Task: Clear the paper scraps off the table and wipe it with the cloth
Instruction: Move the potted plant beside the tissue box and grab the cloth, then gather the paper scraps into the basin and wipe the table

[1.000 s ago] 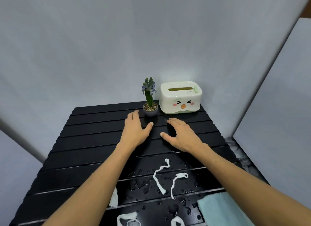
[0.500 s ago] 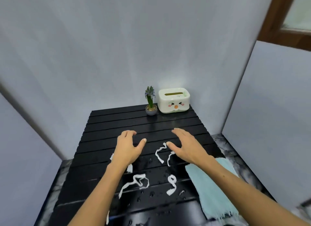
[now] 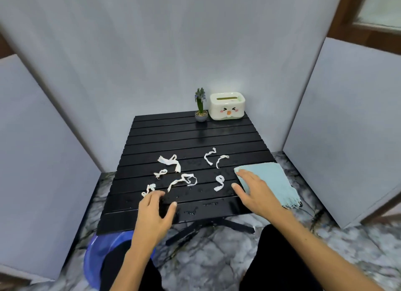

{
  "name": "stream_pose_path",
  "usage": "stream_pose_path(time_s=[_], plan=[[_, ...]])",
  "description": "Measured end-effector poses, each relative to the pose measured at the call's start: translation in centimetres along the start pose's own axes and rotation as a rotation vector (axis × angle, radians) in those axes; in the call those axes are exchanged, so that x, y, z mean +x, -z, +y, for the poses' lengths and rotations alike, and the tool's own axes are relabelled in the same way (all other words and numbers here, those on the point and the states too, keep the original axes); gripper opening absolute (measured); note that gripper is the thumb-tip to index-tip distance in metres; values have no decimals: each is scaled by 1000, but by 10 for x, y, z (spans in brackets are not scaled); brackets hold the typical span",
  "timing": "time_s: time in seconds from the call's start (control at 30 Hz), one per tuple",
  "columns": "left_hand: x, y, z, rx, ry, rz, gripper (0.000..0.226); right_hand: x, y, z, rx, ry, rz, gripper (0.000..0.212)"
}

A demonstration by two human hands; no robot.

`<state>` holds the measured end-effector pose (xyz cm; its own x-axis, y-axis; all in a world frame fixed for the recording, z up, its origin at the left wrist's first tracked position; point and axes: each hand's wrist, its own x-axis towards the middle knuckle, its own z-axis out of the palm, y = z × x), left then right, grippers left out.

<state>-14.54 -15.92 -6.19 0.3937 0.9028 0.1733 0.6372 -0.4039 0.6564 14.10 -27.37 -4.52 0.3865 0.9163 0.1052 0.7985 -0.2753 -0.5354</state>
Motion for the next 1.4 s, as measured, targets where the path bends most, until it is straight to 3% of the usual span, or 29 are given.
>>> stream_pose_path(time_s=[0.17,0.33,0.5,0.63,0.8,1.0,1.4], plan=[[-29,-2,-5,-25,26,43,43,-20,-9,4,1,6,13,48],[-27,5,-7,12,62,111,54,-7,1,25,-92,-120,169,51],[-21,10,-10,132,90,75,89,15,7,58,-339,-279,3,78],[-21,3,-16,171,89,82,94,17,-9,69,-425,-285,-59,90],[-22,-3,-18,205,92,92,94,16,-14,62,-443,-259,-83,81],[-20,-8,-21,207,108,98,93,15,-40,19,-308,-240,7,54],[-17,-10,-26,133,122,122,90,28,-95,-60,-210,-184,20,48]])
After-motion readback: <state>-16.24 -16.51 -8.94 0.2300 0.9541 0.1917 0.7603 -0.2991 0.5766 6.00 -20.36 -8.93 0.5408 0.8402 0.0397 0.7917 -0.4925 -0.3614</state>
